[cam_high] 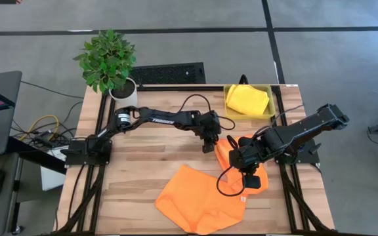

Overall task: Fold microfiber towels
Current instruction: Fold the top orange microfiber towel

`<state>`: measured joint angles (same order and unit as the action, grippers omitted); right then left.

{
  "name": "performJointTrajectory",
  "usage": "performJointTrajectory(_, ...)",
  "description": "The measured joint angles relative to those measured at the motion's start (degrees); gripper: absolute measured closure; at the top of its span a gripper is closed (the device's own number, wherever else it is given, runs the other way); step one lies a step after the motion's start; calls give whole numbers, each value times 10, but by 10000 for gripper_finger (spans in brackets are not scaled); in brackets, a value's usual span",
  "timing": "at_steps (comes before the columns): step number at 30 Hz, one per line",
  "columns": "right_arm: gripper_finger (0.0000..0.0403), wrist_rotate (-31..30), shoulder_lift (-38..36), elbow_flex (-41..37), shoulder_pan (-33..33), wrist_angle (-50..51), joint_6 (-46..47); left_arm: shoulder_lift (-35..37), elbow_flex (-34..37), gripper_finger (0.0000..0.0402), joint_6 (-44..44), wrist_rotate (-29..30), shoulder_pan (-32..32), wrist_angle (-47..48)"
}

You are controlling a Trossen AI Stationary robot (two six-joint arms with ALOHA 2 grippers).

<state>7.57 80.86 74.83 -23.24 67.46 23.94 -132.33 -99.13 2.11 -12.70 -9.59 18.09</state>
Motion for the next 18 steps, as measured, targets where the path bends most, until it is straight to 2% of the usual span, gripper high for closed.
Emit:
performJointTrajectory(8,394,0,0,0,0,2,0,3,0,249,-3,15,-2,-28)
performJointTrajectory(18,394,0,0,0,0,11,0,0,0,249,12,-5,2,6)
